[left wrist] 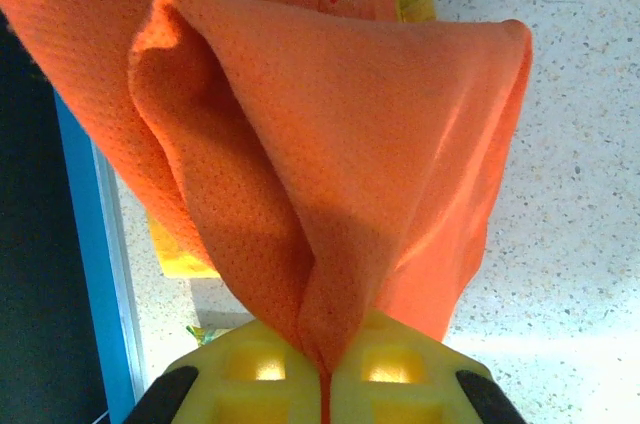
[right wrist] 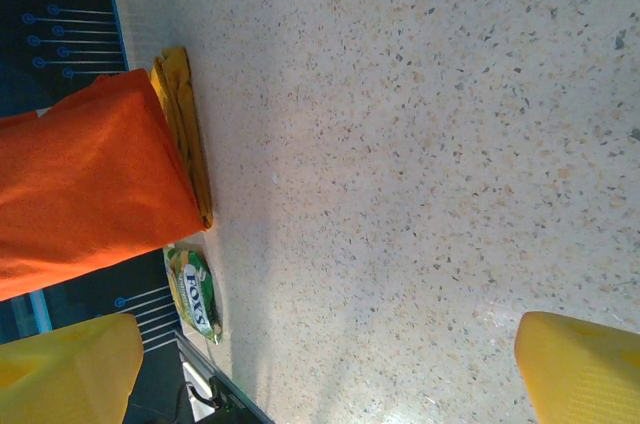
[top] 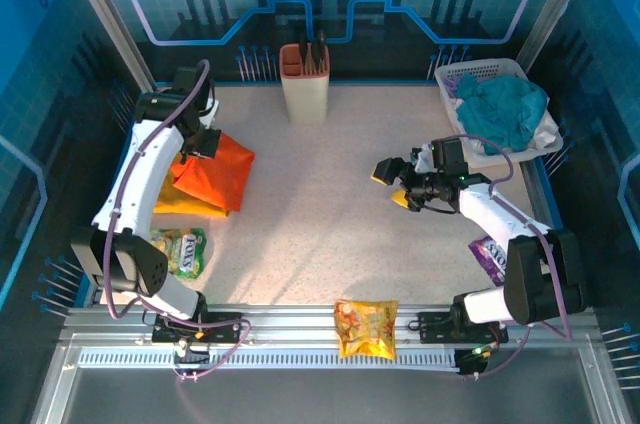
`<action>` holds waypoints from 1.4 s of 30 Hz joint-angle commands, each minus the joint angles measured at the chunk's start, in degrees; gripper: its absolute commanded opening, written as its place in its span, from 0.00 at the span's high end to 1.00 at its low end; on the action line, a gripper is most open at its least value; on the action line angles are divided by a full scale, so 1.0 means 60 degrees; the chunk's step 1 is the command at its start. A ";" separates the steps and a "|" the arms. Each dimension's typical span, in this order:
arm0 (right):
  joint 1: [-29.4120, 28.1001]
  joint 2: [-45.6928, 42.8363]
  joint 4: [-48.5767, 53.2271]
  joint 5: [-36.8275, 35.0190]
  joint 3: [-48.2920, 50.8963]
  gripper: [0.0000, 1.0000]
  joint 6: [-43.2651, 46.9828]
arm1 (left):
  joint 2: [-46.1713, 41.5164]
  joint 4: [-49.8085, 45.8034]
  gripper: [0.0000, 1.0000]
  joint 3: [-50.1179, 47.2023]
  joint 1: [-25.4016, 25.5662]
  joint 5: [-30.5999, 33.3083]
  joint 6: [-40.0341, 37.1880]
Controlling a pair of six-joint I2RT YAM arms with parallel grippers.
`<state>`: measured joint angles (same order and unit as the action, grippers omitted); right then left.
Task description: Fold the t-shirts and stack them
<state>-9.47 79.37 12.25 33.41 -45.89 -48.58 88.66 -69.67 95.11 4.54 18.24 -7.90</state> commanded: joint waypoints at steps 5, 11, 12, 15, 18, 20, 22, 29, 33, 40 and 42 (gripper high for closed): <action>-0.0262 0.0092 0.0230 -0.0143 -0.0080 0.03 -0.0024 | 0.0159 -0.0243 1.00 0.0362 -0.0340 0.0480 -0.0144; -0.0591 0.0359 0.0344 -0.0250 -0.0352 0.03 -0.0034 | 0.0420 -0.0112 1.00 0.0512 -0.0593 0.0476 -0.0148; -0.0639 0.0432 0.0384 -0.0252 -0.0415 0.03 -0.0017 | 0.0503 -0.0082 1.00 0.0552 -0.0622 0.0463 -0.0126; -0.0766 0.0580 0.0462 -0.0261 -0.0554 0.03 0.0010 | 0.0879 -0.0202 1.00 0.0748 -0.0668 0.0391 -0.0013; -0.0851 0.0643 0.0399 -0.0314 -0.0562 0.04 -0.0048 | 0.1105 -0.0132 1.00 0.0706 -0.0722 0.0556 -0.0138; -0.0908 0.0673 0.0346 -0.0338 -0.0541 0.04 -0.0097 | 0.1218 -0.0094 1.00 0.0777 -0.0841 0.0672 -0.0186; -0.0954 0.0733 0.0342 -0.0317 -0.0581 0.04 -0.0130 | 0.1303 -0.0051 1.00 0.0868 -0.0996 0.0724 -0.0221; -0.1066 0.0901 0.0429 -0.0224 -0.0700 0.04 -0.0033 | 0.1122 0.0215 1.00 0.0520 -0.1254 0.1056 -0.0303; -0.1072 0.1176 0.0299 -0.0006 -0.1022 0.04 -0.0002 | 0.1160 0.0447 1.00 0.0430 -0.1356 0.1266 -0.0368; -0.1029 0.1514 -0.0224 0.0503 -0.1131 0.04 0.0008 | 0.1747 0.1116 1.00 -0.0195 -0.1731 0.1587 -0.0466; -0.0954 0.1624 -0.0323 0.0769 -0.1128 0.04 0.0076 | 0.1909 0.1452 1.00 -0.0545 -0.1846 0.1633 -0.0410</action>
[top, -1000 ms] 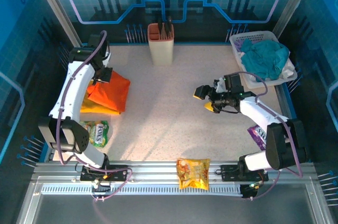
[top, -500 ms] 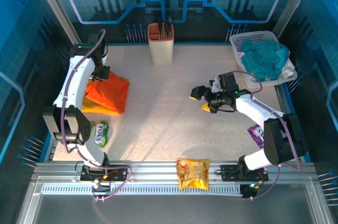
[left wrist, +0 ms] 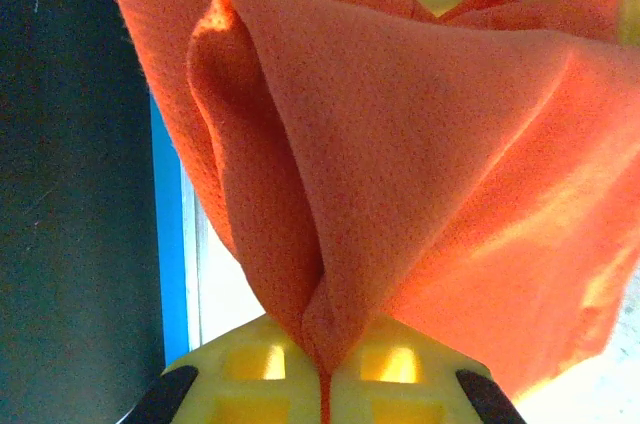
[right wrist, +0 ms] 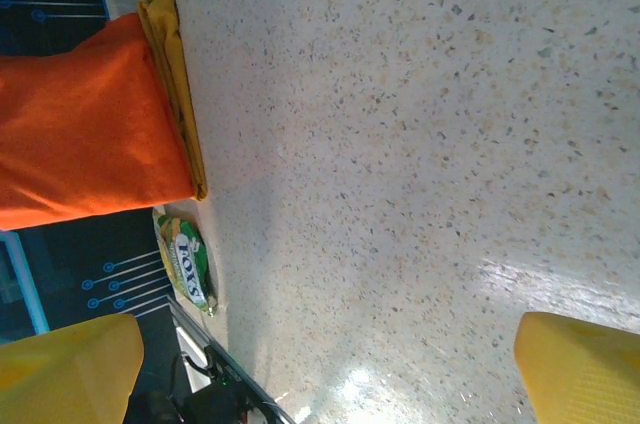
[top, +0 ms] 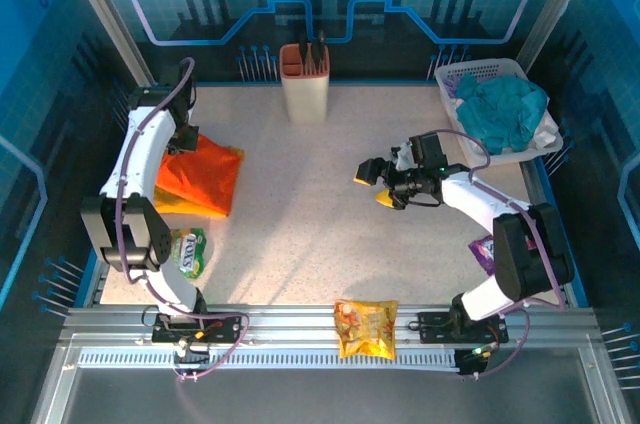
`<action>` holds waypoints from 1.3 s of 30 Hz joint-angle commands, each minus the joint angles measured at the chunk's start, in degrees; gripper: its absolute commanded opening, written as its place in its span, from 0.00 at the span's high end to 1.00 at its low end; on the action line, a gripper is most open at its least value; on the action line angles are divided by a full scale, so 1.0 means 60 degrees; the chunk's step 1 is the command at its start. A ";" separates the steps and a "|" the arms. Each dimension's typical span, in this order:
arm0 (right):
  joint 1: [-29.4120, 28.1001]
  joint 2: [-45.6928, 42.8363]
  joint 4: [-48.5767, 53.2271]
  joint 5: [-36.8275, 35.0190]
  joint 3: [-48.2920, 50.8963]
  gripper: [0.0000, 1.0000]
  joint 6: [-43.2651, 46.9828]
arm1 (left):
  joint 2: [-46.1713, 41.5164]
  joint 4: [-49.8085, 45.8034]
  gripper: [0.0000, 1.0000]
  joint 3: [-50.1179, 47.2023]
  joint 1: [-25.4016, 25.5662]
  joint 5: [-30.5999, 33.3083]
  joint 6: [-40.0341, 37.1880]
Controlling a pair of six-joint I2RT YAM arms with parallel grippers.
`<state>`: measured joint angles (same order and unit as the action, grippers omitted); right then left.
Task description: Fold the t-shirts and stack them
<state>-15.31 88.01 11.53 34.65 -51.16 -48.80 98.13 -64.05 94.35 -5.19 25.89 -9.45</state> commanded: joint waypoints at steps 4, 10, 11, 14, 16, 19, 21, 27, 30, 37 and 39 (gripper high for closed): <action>0.0106 0.0172 -0.0320 0.0746 -0.0087 0.04 0.0251 | 0.0694 0.0711 1.00 -0.0631 -0.0321 0.0675 -0.0204; 0.0088 0.0347 -0.1137 0.1305 0.0652 0.04 -0.0022 | 0.1009 0.1187 1.00 -0.0614 -0.0710 0.0754 -0.0298; 0.0080 0.0334 -0.1173 0.1318 0.0721 0.04 0.0018 | 0.1076 0.1264 1.00 -0.0657 -0.0801 0.0764 -0.0295; 0.0133 0.0303 -0.1159 0.1306 0.0842 0.04 0.0144 | 0.1290 0.1422 1.00 -0.0680 -0.1005 0.0744 -0.0157; 0.0162 0.0329 -0.1147 0.1377 0.0828 0.04 0.0205 | 0.1491 0.1472 1.00 -0.0709 -0.1065 0.0874 -0.0120; 0.0188 0.0369 -0.1076 0.1430 0.0774 0.04 0.0358 | 0.1847 0.1447 1.00 -0.0595 -0.1105 0.1353 -0.0097; 0.0220 0.0391 -0.1030 0.1443 0.0774 0.04 0.0446 | 0.1979 0.1526 1.00 -0.0521 -0.1153 0.1460 -0.0057; 0.0310 0.0348 -0.0930 0.1495 0.0909 0.04 0.0683 | 0.2340 0.1583 0.11 -0.0234 -0.1362 0.2426 0.0412; 0.0346 0.0196 -0.0839 0.1419 0.1026 0.04 0.0758 | 0.2510 0.0997 0.06 0.0192 -0.1626 0.2410 0.1081; 0.0396 0.0134 -0.0633 0.1194 0.1027 0.04 0.0972 | 0.1808 0.0659 0.22 0.0083 -0.1541 0.0887 0.2156; 0.0398 0.0182 -0.0616 0.1186 0.0970 0.04 0.0965 | 0.1481 0.1088 0.28 -0.0376 -0.1537 0.0243 0.2373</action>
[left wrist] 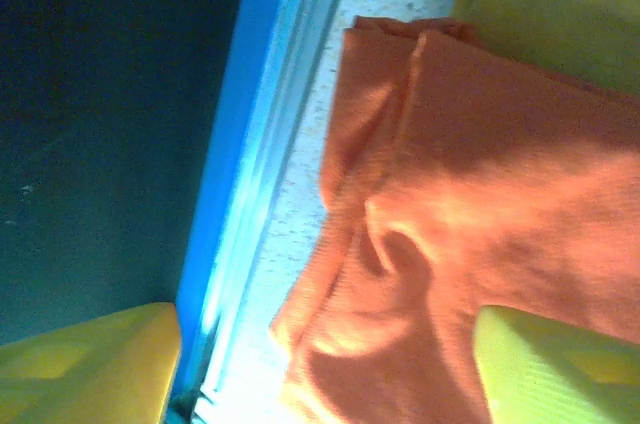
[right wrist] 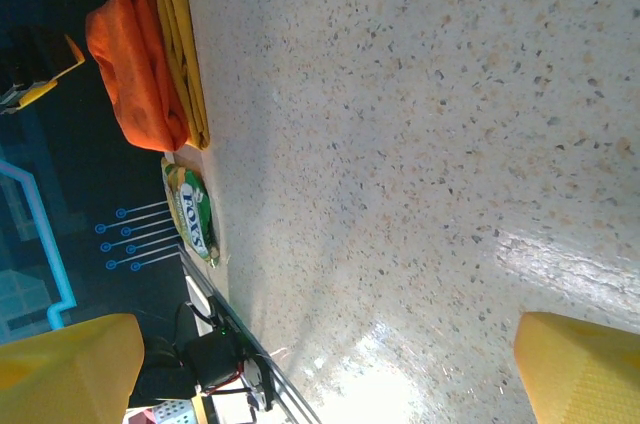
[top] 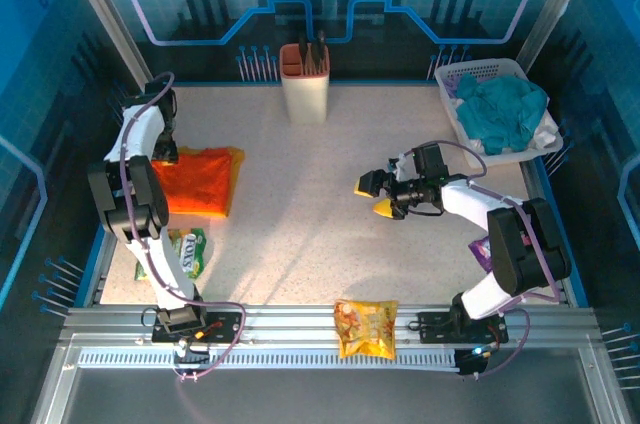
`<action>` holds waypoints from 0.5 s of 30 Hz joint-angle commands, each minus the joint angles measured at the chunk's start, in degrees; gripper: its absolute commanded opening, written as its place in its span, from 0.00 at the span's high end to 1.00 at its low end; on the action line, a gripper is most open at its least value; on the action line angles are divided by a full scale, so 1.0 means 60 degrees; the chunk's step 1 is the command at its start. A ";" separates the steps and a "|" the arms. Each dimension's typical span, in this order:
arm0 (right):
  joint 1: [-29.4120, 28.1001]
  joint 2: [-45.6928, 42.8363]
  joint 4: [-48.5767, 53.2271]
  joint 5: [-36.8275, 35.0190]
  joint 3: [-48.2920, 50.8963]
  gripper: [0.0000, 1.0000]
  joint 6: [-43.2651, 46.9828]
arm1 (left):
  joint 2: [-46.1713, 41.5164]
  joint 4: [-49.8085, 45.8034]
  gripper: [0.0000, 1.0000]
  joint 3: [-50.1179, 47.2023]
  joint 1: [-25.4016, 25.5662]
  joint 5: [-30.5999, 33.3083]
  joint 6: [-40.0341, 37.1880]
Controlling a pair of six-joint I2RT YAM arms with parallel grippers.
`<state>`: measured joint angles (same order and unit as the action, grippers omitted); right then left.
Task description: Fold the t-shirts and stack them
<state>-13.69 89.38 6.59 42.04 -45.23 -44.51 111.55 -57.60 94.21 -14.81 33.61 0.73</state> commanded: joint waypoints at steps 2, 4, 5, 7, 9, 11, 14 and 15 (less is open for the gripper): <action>0.0129 -0.0044 0.0245 -0.0041 -0.0056 0.04 0.0256 | -0.0866 0.0349 0.34 -0.0679 0.0065 -0.1441 0.0759; 0.0117 -0.0080 0.0329 -0.0090 -0.0071 0.04 0.0291 | -0.0708 0.0485 0.39 -0.0790 0.0058 -0.1499 0.0766; 0.0130 -0.0101 0.0380 -0.0116 -0.0078 0.04 0.0313 | -0.0533 0.0489 0.40 -0.0779 0.0040 -0.1492 0.0745; 0.0143 -0.0139 0.0441 -0.0164 -0.0063 0.04 0.0361 | -0.0157 0.0586 0.42 -0.0775 -0.0032 -0.1502 0.0685; 0.0168 -0.0172 0.0455 -0.0178 -0.0001 0.04 0.0373 | 0.0211 0.0783 0.44 -0.0844 -0.0144 -0.1416 0.0612; 0.0208 -0.0221 0.0454 -0.0218 0.0069 0.04 0.0358 | 0.0528 0.0913 0.45 -0.0863 -0.0293 -0.1520 0.0614; 0.0254 -0.0285 0.0462 -0.0239 0.0151 0.04 0.0345 | 0.0830 0.0922 0.45 -0.0826 -0.0370 -0.1616 0.0619; 0.0272 -0.0307 0.0491 -0.0276 0.0168 0.04 0.0344 | 0.0822 0.0925 0.45 -0.0831 -0.0366 -0.1627 0.0653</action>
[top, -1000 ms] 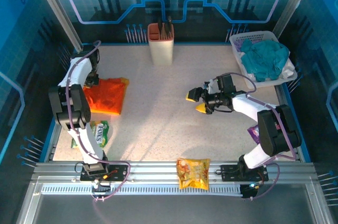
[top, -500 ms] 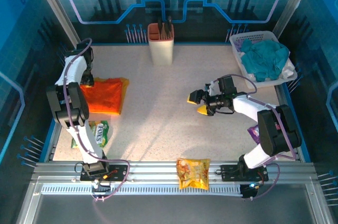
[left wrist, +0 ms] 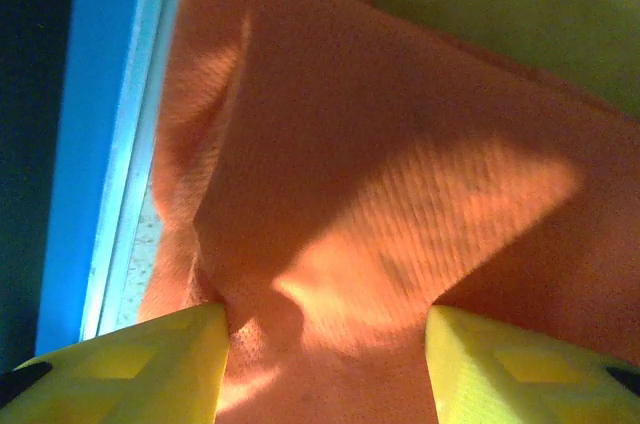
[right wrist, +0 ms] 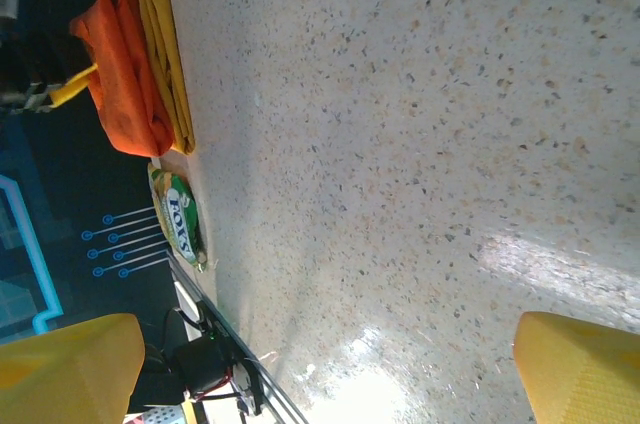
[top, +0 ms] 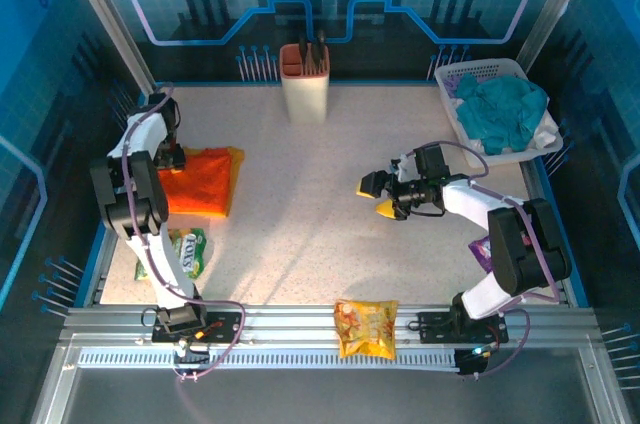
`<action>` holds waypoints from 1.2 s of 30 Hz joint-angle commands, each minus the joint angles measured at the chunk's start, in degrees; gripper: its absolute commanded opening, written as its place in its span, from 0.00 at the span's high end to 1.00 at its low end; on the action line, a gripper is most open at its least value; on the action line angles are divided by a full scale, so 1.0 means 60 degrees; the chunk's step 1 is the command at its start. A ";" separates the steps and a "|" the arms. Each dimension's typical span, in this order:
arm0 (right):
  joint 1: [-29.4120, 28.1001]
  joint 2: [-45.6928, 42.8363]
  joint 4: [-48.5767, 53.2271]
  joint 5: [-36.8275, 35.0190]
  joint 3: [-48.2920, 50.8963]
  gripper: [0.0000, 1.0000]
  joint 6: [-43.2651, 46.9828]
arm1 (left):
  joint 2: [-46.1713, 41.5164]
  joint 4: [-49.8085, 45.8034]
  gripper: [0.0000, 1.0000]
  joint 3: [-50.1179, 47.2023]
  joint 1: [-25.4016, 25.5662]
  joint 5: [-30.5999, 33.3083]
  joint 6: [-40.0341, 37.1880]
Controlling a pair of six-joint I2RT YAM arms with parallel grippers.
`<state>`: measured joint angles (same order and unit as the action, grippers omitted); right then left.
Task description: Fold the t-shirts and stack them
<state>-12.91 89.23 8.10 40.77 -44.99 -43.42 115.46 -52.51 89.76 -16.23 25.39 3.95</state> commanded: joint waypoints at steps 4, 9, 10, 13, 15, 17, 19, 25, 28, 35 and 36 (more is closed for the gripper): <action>0.0174 -0.0313 0.0424 -0.0124 0.0000 0.04 0.0244 | -0.0339 0.0329 0.41 -0.0252 -0.0136 -0.0277 0.0174; 0.0323 -0.0312 0.1015 -0.0309 -0.0471 0.04 0.0673 | -0.1425 -0.0009 0.31 -0.0111 -0.0012 -0.0931 0.0558; 0.0360 -0.0332 0.1129 -0.0336 -0.0594 0.04 0.0762 | -0.1748 0.0141 0.29 -0.0270 0.0043 -0.1099 0.0662; 0.0483 -0.0542 0.1587 -0.0637 -0.0982 0.00 0.1258 | -0.2890 0.1249 0.18 -0.1299 0.0282 -0.1962 0.0877; 0.0508 -0.0860 0.2266 -0.1543 -0.1420 0.00 0.1723 | -0.3512 0.2258 0.17 -0.2135 0.0373 -0.2592 0.0962; 0.0529 -0.1306 0.2694 -0.2710 -0.1662 0.00 0.2245 | -0.4072 0.3189 0.16 -0.3004 0.0537 -0.2855 0.0987; 0.0580 -0.1641 0.2814 -0.3799 -0.1779 0.00 0.2719 | -0.4524 0.3960 0.16 -0.3691 0.0700 -0.2935 0.1025; 0.1167 -0.2221 0.2556 -0.6322 -0.1639 0.00 0.3248 | -0.5838 0.6839 0.10 -0.6061 0.1049 -0.4000 0.1221; 0.1242 -0.2674 0.1657 -0.7429 -0.0964 0.00 0.3633 | -0.6597 0.8885 0.03 -0.7505 0.1271 -0.4051 0.1078; 0.1318 -0.3200 -0.0282 -0.9103 0.0588 0.00 0.5147 | -0.6742 1.2158 0.01 -0.9523 0.1654 -0.3139 0.0729; 0.1342 -0.3217 -0.0568 -0.9276 0.0806 0.00 0.5337 | -0.6672 1.2740 0.01 -0.9818 0.1740 -0.3073 0.0680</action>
<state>-5.69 71.37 12.19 -8.10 -42.78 -17.39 75.40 10.07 34.54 -6.83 4.84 9.96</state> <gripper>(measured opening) 0.996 0.991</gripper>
